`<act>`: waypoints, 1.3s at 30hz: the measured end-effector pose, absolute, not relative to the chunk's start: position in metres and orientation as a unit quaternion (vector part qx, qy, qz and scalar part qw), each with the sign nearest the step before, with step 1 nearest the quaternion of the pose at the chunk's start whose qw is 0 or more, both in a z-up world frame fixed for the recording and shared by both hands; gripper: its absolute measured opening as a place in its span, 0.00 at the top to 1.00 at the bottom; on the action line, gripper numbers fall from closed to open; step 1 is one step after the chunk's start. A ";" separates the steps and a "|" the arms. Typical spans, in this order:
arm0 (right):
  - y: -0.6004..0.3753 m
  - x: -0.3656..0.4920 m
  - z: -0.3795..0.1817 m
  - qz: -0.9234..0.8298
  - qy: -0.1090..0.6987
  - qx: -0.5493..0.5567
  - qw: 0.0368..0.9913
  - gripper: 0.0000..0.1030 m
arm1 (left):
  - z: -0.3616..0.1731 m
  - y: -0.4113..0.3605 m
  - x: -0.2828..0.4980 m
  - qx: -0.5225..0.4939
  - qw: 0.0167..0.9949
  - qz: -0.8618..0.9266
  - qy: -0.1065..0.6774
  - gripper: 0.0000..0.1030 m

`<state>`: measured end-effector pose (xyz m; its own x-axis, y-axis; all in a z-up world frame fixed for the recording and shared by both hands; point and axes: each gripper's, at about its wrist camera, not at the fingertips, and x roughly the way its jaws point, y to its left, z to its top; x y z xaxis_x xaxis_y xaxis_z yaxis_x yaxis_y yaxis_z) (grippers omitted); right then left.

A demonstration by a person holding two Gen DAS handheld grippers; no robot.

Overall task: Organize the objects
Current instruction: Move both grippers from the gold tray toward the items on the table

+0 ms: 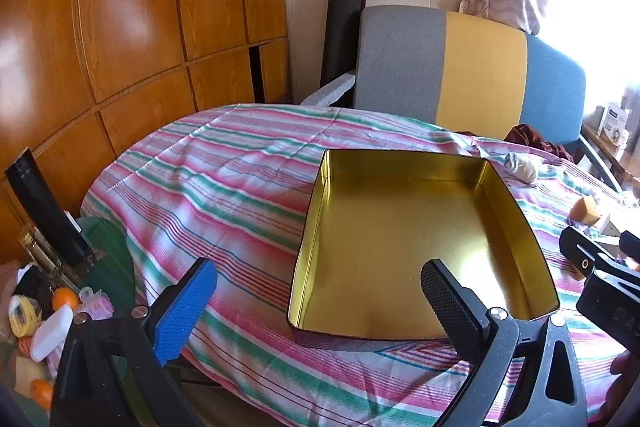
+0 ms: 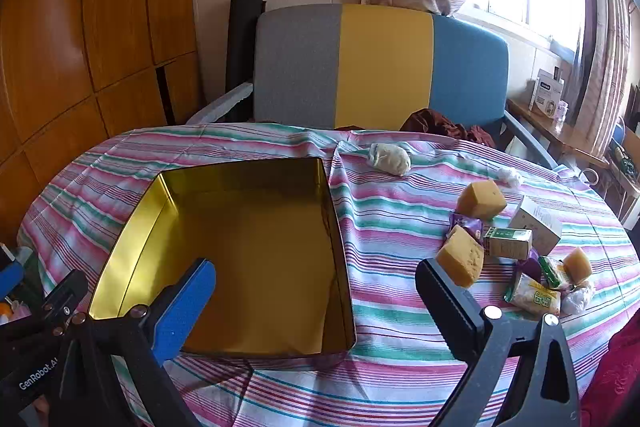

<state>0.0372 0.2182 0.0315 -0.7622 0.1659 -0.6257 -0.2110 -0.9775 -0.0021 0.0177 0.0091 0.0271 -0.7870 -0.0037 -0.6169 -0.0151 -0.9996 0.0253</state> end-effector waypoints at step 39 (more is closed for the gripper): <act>0.363 0.051 0.041 0.919 0.073 -0.327 0.207 0.01 | 0.029 0.102 -0.001 -0.338 0.132 0.929 0.076 0.00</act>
<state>0.0506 0.3631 0.0409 -0.7001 0.3335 -0.6314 -0.4292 -0.9032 -0.0011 -0.0012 0.1021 0.0286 -0.7365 0.1928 -0.6484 -0.2958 -0.9538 0.0525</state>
